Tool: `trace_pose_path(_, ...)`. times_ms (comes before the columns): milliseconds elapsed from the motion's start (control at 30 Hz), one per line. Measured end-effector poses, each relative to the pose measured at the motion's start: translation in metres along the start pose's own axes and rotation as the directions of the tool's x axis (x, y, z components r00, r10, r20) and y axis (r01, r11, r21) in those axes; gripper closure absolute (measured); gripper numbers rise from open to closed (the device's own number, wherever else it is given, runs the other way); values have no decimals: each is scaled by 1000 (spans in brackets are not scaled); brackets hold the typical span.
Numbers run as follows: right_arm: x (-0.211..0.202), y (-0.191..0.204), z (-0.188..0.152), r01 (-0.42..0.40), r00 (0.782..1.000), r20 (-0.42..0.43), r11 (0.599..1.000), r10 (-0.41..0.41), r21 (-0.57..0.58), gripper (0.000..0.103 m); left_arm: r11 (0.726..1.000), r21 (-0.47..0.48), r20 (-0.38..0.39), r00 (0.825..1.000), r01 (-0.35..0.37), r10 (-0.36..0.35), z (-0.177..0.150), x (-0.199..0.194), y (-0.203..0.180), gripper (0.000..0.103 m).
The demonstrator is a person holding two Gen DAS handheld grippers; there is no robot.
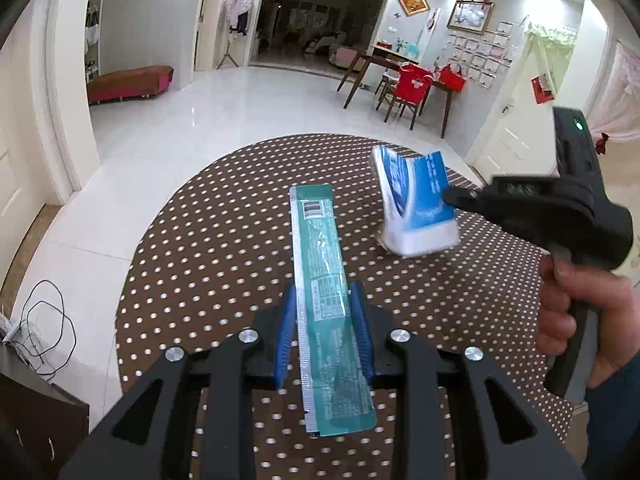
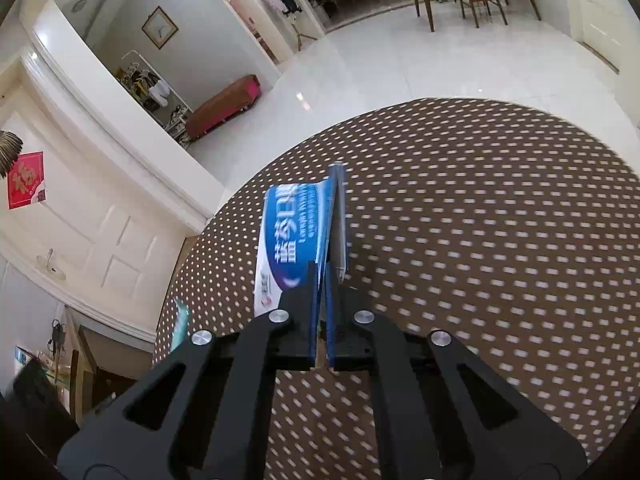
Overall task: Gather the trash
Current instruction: 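Grasp the teal packet with the left gripper while the right grasps the toothpaste box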
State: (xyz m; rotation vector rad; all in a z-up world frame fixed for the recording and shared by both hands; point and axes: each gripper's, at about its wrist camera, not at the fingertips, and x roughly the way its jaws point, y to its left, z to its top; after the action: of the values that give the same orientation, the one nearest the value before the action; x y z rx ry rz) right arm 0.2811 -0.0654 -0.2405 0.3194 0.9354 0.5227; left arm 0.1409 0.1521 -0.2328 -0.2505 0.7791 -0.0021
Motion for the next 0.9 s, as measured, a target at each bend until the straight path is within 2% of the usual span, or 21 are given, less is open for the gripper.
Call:
trace_pose_path(167,-41,-29,-15,23,999,36,1000,-23,8,101,999,35,8,1000,28,-28,5,-1,-27,76)
trace_pose_path(367,-57,-63,-24,65,998,-24,998,-65,0,98,996,66,2,998,63,-64,5,2,-54,76)
trace_pose_path(400,-57,-69,-26,76,997,-35,997,-76,8,93,996,66,2,998,66,-67,4,2,-56,76)
trace_pose_path(500,-51,-71,-31,90,995,-42,996,-89,27,32,996,65,0,998,63,-63,3,0,-59,76)
trace_pose_path(700,-40,-54,-26,91,995,-40,996,-89,25,31,997,66,5,999,43,-44,3,-5,-49,76)
trace_pose_path(767,-35,-42,-22,92,995,-46,996,-91,10,25,997,61,6,999,40,-40,3,-7,-48,76)
trace_pose_path(800,-32,-35,-21,105,993,-50,994,-105,-16,22,998,59,5,999,39,-39,3,-8,-47,76)
trace_pose_path(900,-15,-18,-15,161,982,-81,982,-170,-100,21,998,58,5,999,39,-39,3,-8,-45,76)
